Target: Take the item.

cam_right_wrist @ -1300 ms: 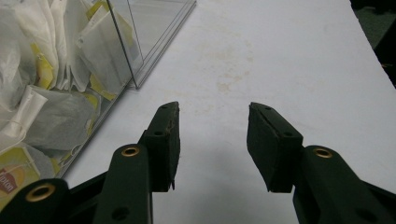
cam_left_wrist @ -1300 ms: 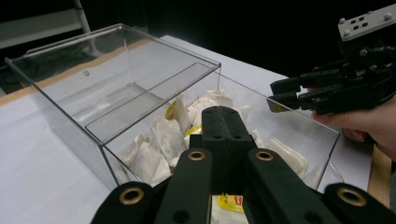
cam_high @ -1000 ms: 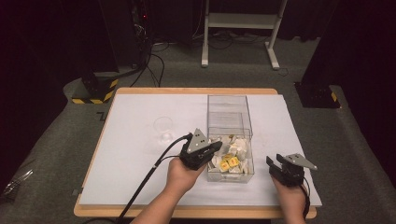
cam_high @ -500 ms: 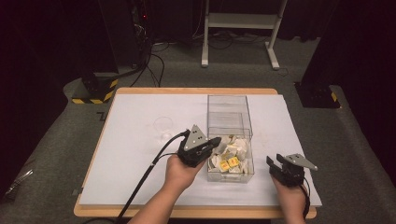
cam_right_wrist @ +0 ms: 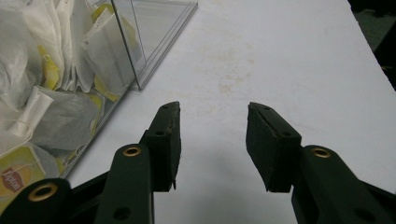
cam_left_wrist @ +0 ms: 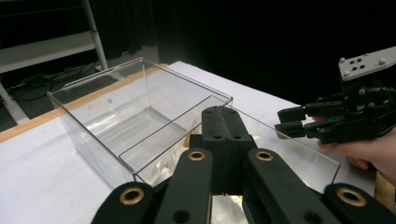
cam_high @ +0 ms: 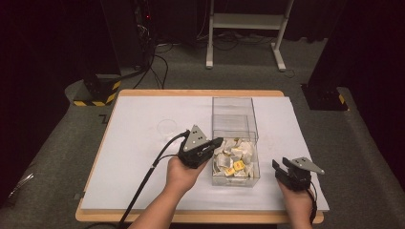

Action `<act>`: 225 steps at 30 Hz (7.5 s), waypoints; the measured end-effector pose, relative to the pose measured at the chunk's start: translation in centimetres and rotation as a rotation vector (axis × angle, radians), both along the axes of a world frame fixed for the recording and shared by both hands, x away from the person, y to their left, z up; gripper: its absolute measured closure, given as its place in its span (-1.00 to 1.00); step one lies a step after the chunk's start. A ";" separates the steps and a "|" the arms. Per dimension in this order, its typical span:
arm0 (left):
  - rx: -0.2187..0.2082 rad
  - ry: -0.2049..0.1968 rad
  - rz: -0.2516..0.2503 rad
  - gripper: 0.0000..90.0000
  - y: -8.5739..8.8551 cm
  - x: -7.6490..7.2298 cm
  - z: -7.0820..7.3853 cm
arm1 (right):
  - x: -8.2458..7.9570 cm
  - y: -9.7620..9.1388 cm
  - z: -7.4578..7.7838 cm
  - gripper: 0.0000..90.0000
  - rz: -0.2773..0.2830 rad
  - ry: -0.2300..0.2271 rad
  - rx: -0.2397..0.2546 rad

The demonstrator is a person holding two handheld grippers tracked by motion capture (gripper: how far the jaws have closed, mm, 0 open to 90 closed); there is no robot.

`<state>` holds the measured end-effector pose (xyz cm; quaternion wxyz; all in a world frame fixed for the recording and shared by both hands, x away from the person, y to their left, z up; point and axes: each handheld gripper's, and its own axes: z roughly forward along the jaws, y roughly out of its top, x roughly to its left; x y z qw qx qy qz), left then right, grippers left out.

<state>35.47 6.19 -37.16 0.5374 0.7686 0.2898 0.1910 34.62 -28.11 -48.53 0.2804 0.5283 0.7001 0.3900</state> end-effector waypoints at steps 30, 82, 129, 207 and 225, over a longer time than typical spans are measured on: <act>0.306 0.194 -0.002 0.68 -3.9 1.3 -5.8 | -0.2 -0.4 0.3 0.22 -0.007 -0.011 0.028; -0.007 -0.053 0.093 1.00 3.3 0.7 2.2 | -0.2 -0.4 0.1 0.25 -0.008 -0.014 0.023; -0.020 -0.099 0.289 1.00 12.1 3.4 3.0 | -0.4 0.0 -0.1 0.24 -0.006 -0.002 0.007; 0.070 0.053 0.437 0.19 14.5 6.3 -3.6 | -0.9 0.5 0.0 0.21 0.013 -0.016 -0.012; 0.097 0.078 0.415 -0.19 15.6 2.9 -5.2 | -2.8 1.1 1.0 0.14 0.041 -0.046 -0.014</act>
